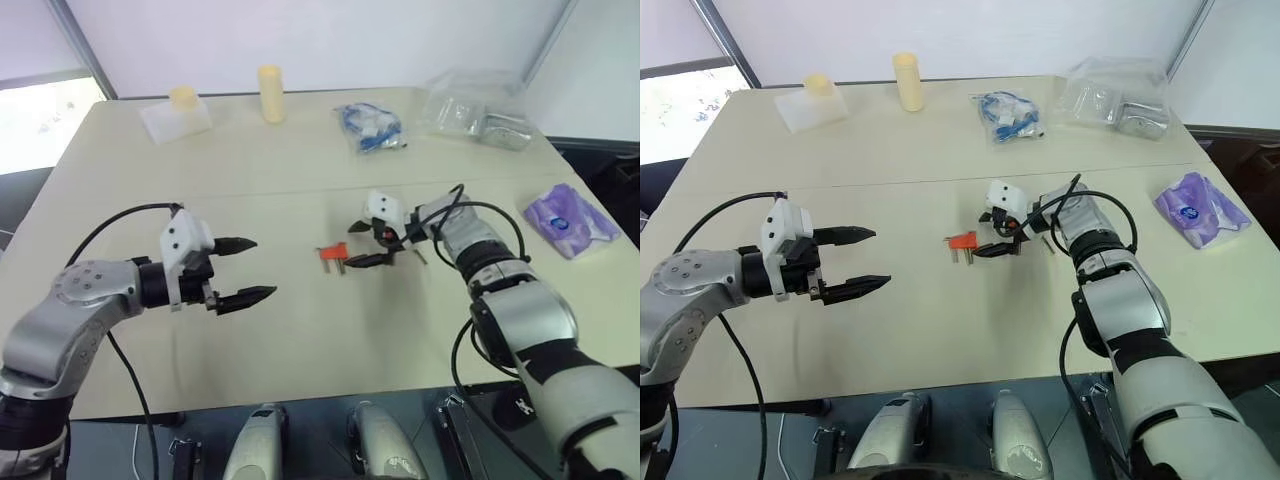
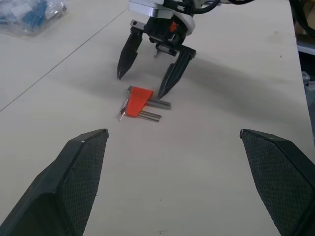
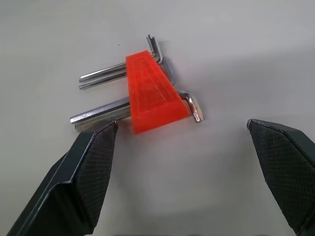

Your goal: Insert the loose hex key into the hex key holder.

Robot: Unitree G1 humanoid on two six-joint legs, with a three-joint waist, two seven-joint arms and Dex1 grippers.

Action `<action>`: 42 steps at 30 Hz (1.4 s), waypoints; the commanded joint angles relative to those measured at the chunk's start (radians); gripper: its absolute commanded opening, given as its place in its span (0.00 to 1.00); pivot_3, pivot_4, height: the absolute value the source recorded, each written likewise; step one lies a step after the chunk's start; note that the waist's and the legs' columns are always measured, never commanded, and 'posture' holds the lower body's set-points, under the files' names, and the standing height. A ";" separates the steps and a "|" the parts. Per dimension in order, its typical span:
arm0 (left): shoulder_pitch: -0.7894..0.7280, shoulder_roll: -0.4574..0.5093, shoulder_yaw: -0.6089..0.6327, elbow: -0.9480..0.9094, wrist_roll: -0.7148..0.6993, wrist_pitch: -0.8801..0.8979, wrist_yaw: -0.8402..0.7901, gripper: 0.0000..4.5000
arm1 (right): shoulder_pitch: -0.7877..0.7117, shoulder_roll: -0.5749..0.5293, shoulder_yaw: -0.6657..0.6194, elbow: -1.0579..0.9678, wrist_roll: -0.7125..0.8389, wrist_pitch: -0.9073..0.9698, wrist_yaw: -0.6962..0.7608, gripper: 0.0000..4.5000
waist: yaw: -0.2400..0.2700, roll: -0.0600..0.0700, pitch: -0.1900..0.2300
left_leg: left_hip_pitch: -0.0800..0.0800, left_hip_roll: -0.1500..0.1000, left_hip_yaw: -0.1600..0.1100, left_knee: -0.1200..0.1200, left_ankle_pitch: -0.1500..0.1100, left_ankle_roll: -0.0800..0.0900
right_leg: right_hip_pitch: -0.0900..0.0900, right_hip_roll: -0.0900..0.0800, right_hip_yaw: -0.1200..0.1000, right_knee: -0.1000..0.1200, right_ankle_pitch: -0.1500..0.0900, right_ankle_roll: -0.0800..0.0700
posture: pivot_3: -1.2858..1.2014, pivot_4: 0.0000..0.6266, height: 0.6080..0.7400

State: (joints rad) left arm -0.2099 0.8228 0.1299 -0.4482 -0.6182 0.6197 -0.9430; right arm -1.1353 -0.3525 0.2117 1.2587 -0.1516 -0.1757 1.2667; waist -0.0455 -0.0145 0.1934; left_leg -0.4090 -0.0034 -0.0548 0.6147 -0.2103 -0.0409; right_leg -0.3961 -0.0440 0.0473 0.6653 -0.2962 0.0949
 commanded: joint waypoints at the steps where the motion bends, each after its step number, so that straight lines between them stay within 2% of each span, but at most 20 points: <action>1: -0.003 0.013 0.010 -0.022 0.006 -0.014 0.001 1.00 | 0.007 0.012 -0.016 -0.022 0.012 -0.004 0.016 0.97 | 0.000 0.000 0.000 | 0.000 0.000 0.000 0.000 0.000 0.000 | 0.000 0.000 0.000 0.000 0.000 0.000 | 0.52 0.24 1.00; 16: -0.009 -0.005 -0.007 -0.011 0.024 -0.025 0.001 1.00 | 0.035 -0.006 -0.039 -0.055 0.012 -0.003 -0.005 0.97 | 0.000 0.000 0.000 | 0.000 0.000 0.000 0.000 0.000 0.000 | 0.000 0.000 0.000 0.000 0.000 0.000 | 0.52 0.24 1.00; 19: -0.015 -0.009 -0.012 -0.003 0.030 -0.030 -0.001 1.00 | 0.050 -0.001 -0.037 -0.060 0.010 -0.003 -0.015 0.79 | 0.001 0.000 0.000 | 0.000 0.000 0.000 0.000 0.000 0.000 | 0.000 0.000 0.000 0.000 0.000 0.000 | 0.52 0.24 1.00; 25: -0.018 -0.008 -0.017 0.006 0.033 -0.042 0.000 1.00 | 0.066 0.008 -0.033 -0.075 0.009 -0.001 -0.022 0.09 | 0.000 0.000 0.000 | 0.000 0.000 0.000 0.000 0.000 0.000 | 0.000 0.000 0.000 0.000 0.000 0.000 | 0.52 0.24 1.00; 26: -0.017 -0.008 -0.017 0.007 0.033 -0.043 0.000 1.00 | 0.069 0.009 -0.032 -0.077 0.008 -0.002 -0.022 0.01 | 0.000 0.000 0.000 | 0.000 0.000 0.000 0.000 0.000 0.000 | 0.000 0.000 0.000 0.000 0.000 0.000 | 0.52 0.24 1.00; 39: -0.019 -0.014 -0.018 0.022 0.042 -0.057 0.009 1.00 | 0.126 0.013 0.001 -0.161 0.001 0.004 -0.002 0.01 | 0.000 0.000 0.000 | 0.001 0.000 0.000 0.000 0.000 0.000 | 0.000 0.000 0.000 0.000 0.000 0.000 | 0.52 0.24 1.00; 42: -0.024 -0.015 -0.021 0.023 0.042 -0.058 0.010 1.00 | 0.138 0.020 0.007 -0.203 0.019 0.038 0.049 0.01 | 0.000 0.000 0.000 | 0.001 0.000 0.000 0.000 0.000 0.000 | 0.000 0.000 0.000 0.000 0.000 0.000 | 0.52 0.24 1.00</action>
State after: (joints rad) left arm -0.2137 0.8108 0.1000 -0.4118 -0.5780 0.5798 -0.9335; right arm -1.0185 -0.3469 0.1953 1.0835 -0.1340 -0.1600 1.2698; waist -0.0457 -0.0146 0.1933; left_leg -0.4084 -0.0032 -0.0549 0.6148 -0.2103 -0.0409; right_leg -0.3956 -0.0438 0.0473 0.6654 -0.2962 0.0949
